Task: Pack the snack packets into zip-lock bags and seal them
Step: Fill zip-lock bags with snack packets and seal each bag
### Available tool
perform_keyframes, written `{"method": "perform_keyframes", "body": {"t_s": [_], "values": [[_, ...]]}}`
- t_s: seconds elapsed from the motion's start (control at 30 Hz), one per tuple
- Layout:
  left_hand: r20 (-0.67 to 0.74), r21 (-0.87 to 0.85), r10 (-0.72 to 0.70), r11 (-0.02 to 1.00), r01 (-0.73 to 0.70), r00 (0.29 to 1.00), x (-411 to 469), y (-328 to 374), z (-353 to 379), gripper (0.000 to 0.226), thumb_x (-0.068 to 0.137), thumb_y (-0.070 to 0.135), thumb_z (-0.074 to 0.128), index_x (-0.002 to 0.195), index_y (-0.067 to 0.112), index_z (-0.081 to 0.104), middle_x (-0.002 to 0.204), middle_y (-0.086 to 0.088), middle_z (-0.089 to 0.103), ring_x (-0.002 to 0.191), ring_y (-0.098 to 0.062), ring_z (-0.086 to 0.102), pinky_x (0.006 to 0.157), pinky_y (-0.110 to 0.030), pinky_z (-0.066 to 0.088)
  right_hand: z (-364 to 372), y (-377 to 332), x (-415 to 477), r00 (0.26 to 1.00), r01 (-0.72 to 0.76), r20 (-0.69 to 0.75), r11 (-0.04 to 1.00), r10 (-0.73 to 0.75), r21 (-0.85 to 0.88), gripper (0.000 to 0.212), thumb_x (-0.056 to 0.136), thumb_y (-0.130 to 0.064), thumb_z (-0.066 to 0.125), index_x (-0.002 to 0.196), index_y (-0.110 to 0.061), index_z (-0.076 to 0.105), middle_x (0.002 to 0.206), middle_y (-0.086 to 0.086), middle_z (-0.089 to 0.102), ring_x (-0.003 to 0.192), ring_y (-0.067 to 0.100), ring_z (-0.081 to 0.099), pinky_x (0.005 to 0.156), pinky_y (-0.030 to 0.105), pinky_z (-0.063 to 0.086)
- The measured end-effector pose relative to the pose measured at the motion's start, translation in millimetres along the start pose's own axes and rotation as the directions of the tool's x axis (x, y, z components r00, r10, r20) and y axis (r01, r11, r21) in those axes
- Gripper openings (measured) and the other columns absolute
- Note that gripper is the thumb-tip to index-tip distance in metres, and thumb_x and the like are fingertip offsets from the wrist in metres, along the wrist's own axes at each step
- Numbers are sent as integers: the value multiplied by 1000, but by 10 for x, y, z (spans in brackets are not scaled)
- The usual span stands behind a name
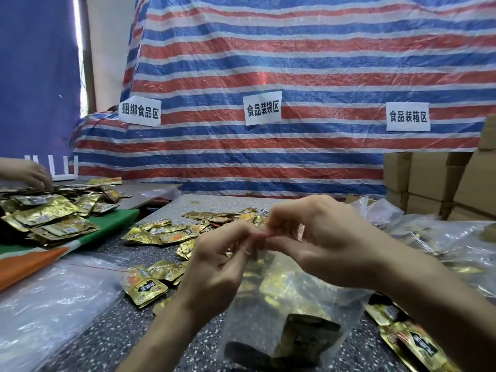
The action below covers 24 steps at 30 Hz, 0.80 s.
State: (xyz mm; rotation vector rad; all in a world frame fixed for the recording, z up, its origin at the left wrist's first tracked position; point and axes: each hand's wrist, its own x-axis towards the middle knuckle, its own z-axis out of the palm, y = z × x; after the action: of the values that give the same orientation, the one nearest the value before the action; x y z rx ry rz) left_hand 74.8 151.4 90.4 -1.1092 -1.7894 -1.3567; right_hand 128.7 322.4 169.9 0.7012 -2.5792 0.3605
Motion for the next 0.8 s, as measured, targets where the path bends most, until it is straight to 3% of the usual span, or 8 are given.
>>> {"method": "perform_keyframes", "body": {"t_s": [0.07,0.17,0.37,0.53,0.8], "values": [[-59,-20,-19,1000,17,998,-19,1,32,28,93,12,55,75,32,64,69,19,62,66,2,57,61,-11,40,13,22,-4,1000,-7,7,1000,7,-2,13,94,-44,65,91,-32,66,81,-9,66,76,10,60,71,43,53],[-114,-58,-51,997,45,992,-37,-23,89,24,93,13,55,76,21,69,69,15,65,65,1,58,60,-11,42,20,79,-16,999,-29,23,999,29,30,15,93,-46,65,91,-31,67,82,-9,67,78,11,61,73,44,53],[-113,-153,-133,982,115,985,-25,-55,128,25,92,20,56,73,12,70,68,6,67,63,-1,59,57,-12,43,-24,266,-132,997,-68,44,993,64,92,8,91,-40,68,90,-33,71,85,-14,69,81,4,61,70,27,52],[-124,-184,-155,974,130,980,-25,-83,113,26,91,22,57,71,10,69,68,0,66,62,-1,57,57,-10,43,-52,454,-282,995,-88,49,987,82,137,10,89,-44,65,87,-35,70,87,-18,68,85,3,61,74,30,54],[-145,-159,-159,978,136,977,-59,-143,69,27,94,22,57,73,12,70,70,-5,67,63,-5,59,59,-12,45,-115,717,-495,992,-121,62,967,110,226,21,82,-49,61,83,-30,69,88,-22,67,79,1,60,72,14,47]]}}
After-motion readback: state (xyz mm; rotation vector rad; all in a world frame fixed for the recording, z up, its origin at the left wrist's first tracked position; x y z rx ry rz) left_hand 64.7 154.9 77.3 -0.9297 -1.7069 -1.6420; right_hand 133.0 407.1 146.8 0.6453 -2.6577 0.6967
